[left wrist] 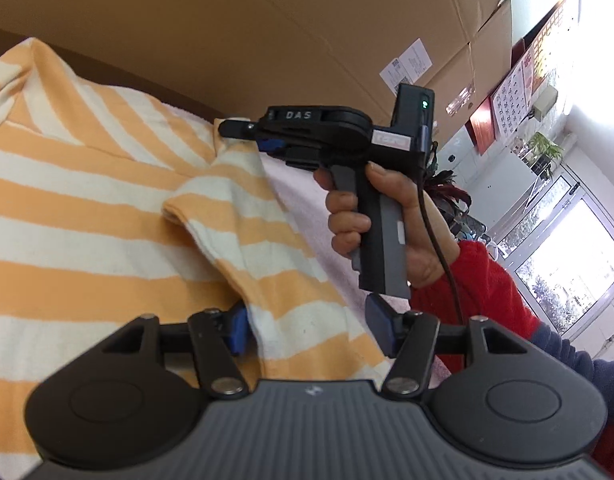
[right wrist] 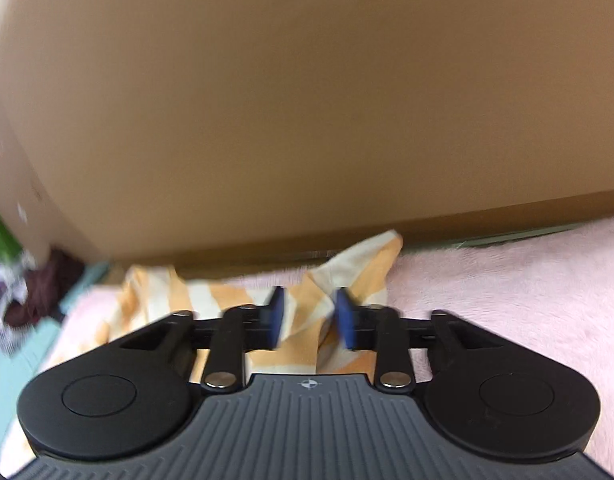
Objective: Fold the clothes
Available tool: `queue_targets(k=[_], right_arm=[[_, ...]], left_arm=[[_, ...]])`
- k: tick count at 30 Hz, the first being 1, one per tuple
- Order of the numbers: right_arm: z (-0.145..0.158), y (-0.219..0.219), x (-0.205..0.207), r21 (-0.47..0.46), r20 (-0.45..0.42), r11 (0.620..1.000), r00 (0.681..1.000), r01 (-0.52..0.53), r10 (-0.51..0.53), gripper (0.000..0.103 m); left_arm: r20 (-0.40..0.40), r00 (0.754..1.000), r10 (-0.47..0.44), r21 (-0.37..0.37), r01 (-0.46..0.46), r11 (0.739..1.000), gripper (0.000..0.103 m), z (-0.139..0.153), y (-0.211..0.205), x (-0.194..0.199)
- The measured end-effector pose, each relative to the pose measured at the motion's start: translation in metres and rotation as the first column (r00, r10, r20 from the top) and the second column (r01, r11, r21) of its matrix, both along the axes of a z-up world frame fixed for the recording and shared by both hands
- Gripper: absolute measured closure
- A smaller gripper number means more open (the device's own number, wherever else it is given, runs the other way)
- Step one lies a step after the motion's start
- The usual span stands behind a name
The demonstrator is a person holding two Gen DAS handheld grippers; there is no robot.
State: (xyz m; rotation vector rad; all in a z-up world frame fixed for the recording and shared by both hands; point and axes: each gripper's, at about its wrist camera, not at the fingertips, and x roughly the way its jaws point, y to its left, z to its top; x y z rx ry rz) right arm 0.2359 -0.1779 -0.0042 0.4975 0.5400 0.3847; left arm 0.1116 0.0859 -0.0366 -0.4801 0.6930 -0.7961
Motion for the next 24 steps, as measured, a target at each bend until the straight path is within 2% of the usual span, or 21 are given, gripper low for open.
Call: queue_targets(k=[1, 6, 10, 12, 15, 19, 21, 24], right_arm=[[0.001, 0.002, 0.004, -0.004, -0.004, 1.0, 1.0, 0.001, -0.001, 0.1], [0.004, 0.014, 0.024, -0.022, -0.024, 1.0, 1.0, 0.007, -0.007, 0.1], [-0.018, 0.017, 0.032, -0.124, -0.023, 0.985, 0.992, 0.121, -0.124, 0.102], [-0.027, 0.0, 0.035, 0.023, -0.076, 0.993, 0.991, 0.113, -0.111, 0.099], [-0.014, -0.019, 0.021, 0.09, -0.079, 0.986, 0.987, 0.144, -0.137, 0.091], [0.009, -0.029, -0.027, 0.111, -0.066, 0.992, 0.996, 0.064, -0.057, 0.087], [0.009, -0.031, -0.059, 0.108, -0.061, 0.994, 0.998, 0.006, 0.001, 0.087], [0.0, -0.024, -0.098, 0.046, -0.081, 0.997, 0.995, -0.058, 0.062, 0.087]], left_arm=[[0.007, 1.0, -0.015, 0.003, 0.015, 1.0, 0.045, 0.0, -0.002, -0.001], [0.058, 0.994, -0.09, 0.023, 0.089, 0.996, 0.05, 0.003, -0.01, -0.009], [0.012, 0.998, -0.069, 0.008, 0.068, 0.998, 0.05, -0.002, -0.007, -0.002], [-0.004, 0.998, -0.059, 0.0, 0.059, 0.998, 0.05, -0.004, -0.004, 0.0], [-0.026, 0.999, -0.045, -0.011, 0.045, 0.999, 0.048, -0.007, 0.0, 0.003], [-0.031, 0.999, -0.045, -0.015, 0.044, 0.999, 0.046, -0.008, 0.002, 0.003], [-0.037, 0.998, -0.041, -0.023, 0.04, 0.999, 0.045, -0.007, 0.003, 0.004], [-0.045, 0.999, -0.022, -0.036, 0.02, 0.999, 0.043, -0.006, 0.006, 0.005]])
